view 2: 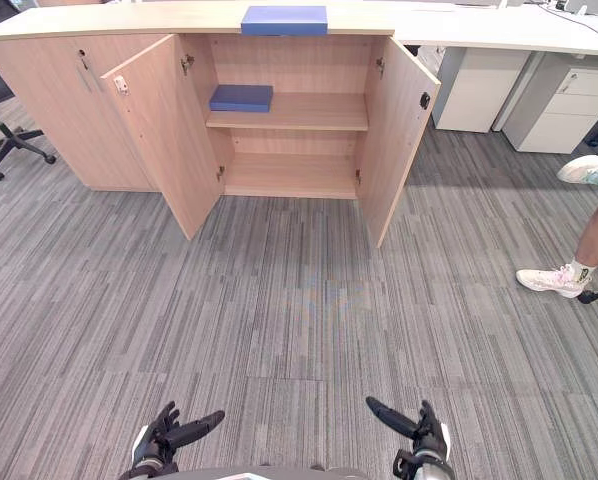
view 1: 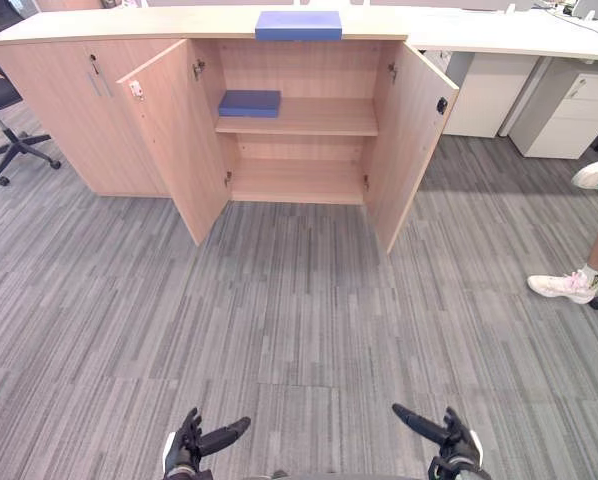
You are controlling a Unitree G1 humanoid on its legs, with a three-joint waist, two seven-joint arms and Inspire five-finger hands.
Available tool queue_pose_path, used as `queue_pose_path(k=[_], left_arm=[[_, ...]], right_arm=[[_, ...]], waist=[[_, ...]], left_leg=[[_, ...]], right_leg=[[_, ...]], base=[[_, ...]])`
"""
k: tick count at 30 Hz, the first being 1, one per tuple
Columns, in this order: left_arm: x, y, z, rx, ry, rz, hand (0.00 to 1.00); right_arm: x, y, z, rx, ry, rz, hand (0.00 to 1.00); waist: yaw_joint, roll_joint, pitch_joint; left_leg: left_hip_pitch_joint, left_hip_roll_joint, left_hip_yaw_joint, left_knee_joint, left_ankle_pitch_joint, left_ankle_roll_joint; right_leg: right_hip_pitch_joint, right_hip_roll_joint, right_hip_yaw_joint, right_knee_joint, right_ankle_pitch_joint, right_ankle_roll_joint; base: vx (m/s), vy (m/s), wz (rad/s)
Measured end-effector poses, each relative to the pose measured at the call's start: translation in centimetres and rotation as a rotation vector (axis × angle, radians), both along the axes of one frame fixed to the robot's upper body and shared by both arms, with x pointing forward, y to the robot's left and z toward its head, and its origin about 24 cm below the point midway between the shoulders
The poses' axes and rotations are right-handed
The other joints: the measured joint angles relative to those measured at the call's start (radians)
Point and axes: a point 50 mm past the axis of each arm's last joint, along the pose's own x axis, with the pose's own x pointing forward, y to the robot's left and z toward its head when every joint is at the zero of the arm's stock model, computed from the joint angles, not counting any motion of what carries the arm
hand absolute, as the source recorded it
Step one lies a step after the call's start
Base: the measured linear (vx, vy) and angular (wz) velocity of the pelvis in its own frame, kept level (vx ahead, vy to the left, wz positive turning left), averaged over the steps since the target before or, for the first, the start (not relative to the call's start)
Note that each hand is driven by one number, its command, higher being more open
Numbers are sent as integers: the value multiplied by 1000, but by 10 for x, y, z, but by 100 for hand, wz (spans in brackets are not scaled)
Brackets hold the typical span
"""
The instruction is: Walk over to the cabinet, pick up the folder, carry it to the office cabinet, place the folder inside the office cabinet, then close the office cabinet door
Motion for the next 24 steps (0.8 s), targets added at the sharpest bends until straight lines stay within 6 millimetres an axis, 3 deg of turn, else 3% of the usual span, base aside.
queue_pose_path(k=[9, 15, 18, 20, 22, 23, 24], left_arm=[[20, 5, 17, 24, -125, -10, 100], [26, 5, 22, 28, -158, -16, 100], [33, 5, 26, 27, -188, -14, 100], [36, 4, 28, 20, -204, -5, 100], [41, 2, 32, 21, -233, -7, 100], [43, 3, 34, 24, -241, -6, 100], [45, 4, 36, 32, -249, -2, 100]], right_arm=[[19, -5, 10, -74, -32, 115, 100], [32, -6, 15, -87, -64, 139, 100], [45, -9, 21, -107, -93, 157, 100], [51, -11, 24, -116, -106, 167, 100], [57, -11, 28, -125, -126, 177, 100], [58, -9, 28, -119, -133, 176, 100], [59, -6, 29, -111, -144, 178, 100]], waist=[[-5, 9, 29], [-3, 13, 60], [-1, 28, 73], [-1, 39, 79], [1, 51, 88], [1, 54, 92], [0, 52, 108]], left_leg=[[35, -1, 10, -34, -9, -15], [6, 1, 40, 9, -40, -50], [-61, 9, 55, 96, -91, -36], [-88, 16, 59, 143, -124, -25], [-121, 21, 63, 201, -174, -3], [-119, 20, 63, 213, -193, 13], [-91, 14, 56, 210, -214, 19]], right_leg=[[28, 0, -4, -26, 4, 6], [13, -4, 9, -24, 4, 7], [-18, -4, 17, -18, 0, 12], [-38, -3, 17, 9, -20, 35], [-113, -5, 14, 156, -95, 57], [-174, -10, -3, 292, -134, 85], [-278, -35, -55, 527, -158, 95]], base=[[71, 13, -2], [13, -10, -10], [0, -11, -12], [9, 7, -8], [-3, 26, -5], [40, 47, -1], [76, 46, 2]])
